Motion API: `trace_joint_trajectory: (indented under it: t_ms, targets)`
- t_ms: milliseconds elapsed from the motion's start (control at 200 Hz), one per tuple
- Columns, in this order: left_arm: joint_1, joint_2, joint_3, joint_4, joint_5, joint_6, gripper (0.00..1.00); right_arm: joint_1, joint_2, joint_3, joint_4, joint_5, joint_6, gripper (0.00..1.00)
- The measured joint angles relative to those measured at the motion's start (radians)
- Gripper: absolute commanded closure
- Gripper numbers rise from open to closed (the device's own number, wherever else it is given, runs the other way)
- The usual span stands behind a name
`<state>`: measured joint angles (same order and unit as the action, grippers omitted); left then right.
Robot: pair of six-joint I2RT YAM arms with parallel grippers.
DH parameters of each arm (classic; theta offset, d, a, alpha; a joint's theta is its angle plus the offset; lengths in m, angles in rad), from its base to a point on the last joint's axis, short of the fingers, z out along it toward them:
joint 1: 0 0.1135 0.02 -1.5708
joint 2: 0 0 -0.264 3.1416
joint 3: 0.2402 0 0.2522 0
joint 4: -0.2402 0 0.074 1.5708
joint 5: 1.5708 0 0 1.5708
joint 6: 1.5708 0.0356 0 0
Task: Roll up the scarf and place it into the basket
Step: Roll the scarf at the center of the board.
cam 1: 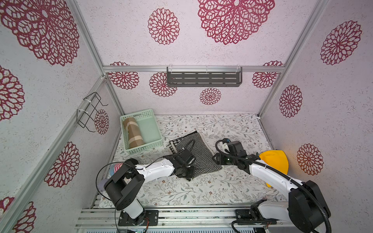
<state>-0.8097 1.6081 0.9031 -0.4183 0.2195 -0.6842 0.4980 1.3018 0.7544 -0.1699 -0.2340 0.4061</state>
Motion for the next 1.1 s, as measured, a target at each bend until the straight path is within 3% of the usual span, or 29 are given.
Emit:
trace_joint_trajectory:
  t_ms: [330,600,1101]
  targets:
    - [0.132,-0.032,0.029,-0.130,0.083,0.042,1.00,0.113,0.103,-0.032,0.110,-0.109,-0.174,0.33]
    - [0.263,-0.027,0.007,-0.161,0.189,0.068,1.00,0.139,0.166,-0.031,0.169,-0.153,-0.251,0.24]
    - [0.496,0.067,-0.012,-0.160,0.381,0.117,1.00,0.214,0.217,-0.018,0.178,-0.100,-0.377,0.19]
